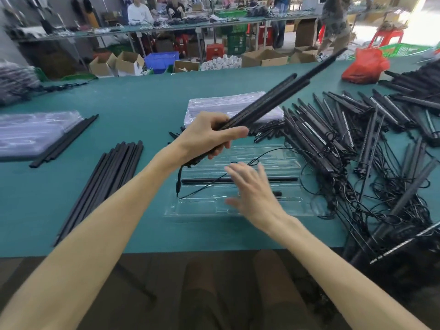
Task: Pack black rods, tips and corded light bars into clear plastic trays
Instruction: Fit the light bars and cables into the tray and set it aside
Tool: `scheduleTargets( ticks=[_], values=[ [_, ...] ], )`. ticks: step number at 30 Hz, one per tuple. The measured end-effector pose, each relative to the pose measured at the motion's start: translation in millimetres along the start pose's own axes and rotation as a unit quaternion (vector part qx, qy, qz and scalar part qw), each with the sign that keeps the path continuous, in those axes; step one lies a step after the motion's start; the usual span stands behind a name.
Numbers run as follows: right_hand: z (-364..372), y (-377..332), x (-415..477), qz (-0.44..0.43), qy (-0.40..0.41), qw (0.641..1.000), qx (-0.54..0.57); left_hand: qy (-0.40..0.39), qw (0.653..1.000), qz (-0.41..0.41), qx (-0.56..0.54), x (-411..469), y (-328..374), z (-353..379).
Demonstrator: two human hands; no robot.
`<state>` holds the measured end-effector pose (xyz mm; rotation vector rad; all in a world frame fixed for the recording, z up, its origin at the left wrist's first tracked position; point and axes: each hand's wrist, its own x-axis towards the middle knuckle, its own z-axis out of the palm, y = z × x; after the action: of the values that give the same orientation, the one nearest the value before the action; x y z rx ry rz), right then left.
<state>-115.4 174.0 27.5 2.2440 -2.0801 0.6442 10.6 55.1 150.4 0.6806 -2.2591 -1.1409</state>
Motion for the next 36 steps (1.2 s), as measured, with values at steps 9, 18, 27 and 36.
scheduleTargets(
  ticks=[9,18,27,36],
  values=[
    [34,-57,30,-0.036,-0.043,0.976,0.211,-0.011,0.983,0.028,-0.183,-8,23,-13],
    [-3,-20,14,0.062,0.100,0.942,0.316,0.046,0.998,0.011,-0.039,-14,3,-31],
    [-79,54,6,0.082,0.241,0.949,0.185,-0.040,0.980,-0.070,0.182,-29,-55,-36],
    [-97,95,0,0.167,0.198,0.957,0.135,-0.103,0.968,-0.090,0.211,-38,-75,-16]
  ],
)
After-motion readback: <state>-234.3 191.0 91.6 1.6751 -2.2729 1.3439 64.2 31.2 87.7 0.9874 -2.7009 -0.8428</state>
